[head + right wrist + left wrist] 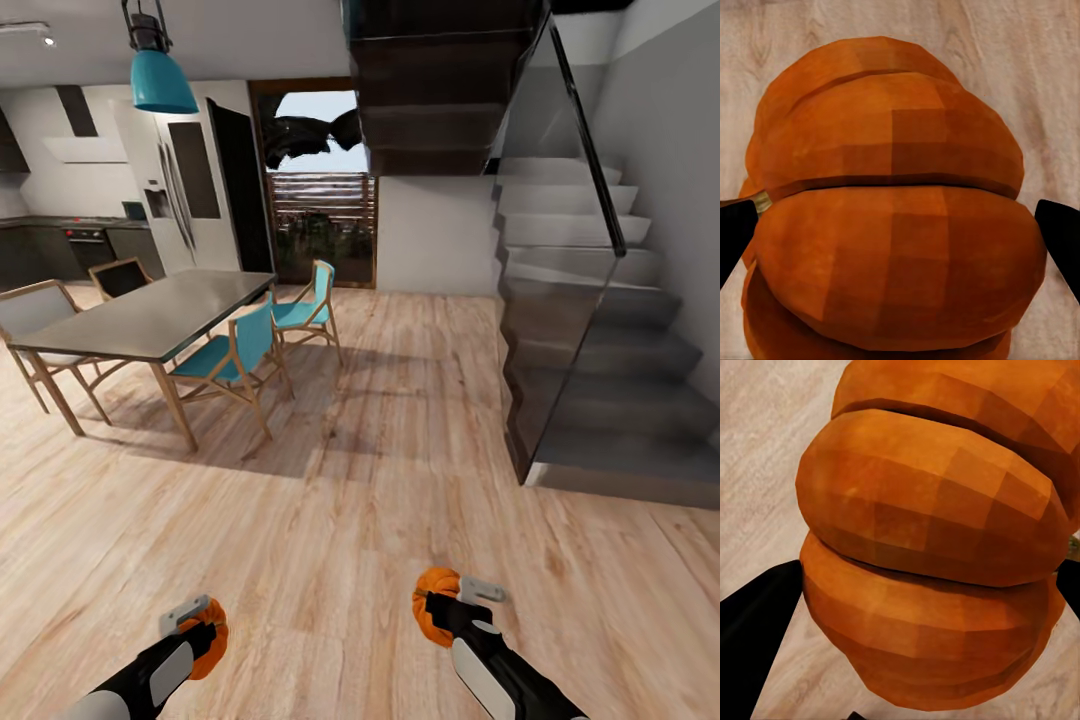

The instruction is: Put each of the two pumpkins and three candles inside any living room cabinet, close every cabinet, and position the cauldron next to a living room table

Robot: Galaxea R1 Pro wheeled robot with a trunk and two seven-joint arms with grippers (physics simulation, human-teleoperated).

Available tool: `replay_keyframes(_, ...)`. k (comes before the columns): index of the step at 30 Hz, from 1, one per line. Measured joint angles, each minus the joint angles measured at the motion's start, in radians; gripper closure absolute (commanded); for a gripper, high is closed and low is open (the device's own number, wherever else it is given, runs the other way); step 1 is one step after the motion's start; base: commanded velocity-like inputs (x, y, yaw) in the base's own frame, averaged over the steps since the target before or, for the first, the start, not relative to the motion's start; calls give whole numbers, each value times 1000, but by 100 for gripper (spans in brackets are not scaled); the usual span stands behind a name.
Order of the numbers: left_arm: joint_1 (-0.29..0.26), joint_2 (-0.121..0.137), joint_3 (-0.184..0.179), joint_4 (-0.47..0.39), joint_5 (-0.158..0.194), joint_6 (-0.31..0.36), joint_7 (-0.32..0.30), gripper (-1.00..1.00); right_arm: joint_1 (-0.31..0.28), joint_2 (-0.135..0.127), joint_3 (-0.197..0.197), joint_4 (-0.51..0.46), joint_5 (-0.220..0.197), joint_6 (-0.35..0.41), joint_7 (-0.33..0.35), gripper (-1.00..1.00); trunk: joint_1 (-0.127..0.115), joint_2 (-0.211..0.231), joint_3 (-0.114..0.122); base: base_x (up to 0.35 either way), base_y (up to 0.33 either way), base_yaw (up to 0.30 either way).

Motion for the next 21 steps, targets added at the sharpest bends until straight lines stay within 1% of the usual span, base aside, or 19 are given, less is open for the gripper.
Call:
replay_keyframes(4,0,-1,0,0,0,0,0,100,0,0,-1,1,2,2,20,100,0,0,0,0,0,291)
replay_keyframes(21,0,0,0,0,0,1,0,100,0,0,-1,4,1,4,26,100,0,0,0,0,0,291)
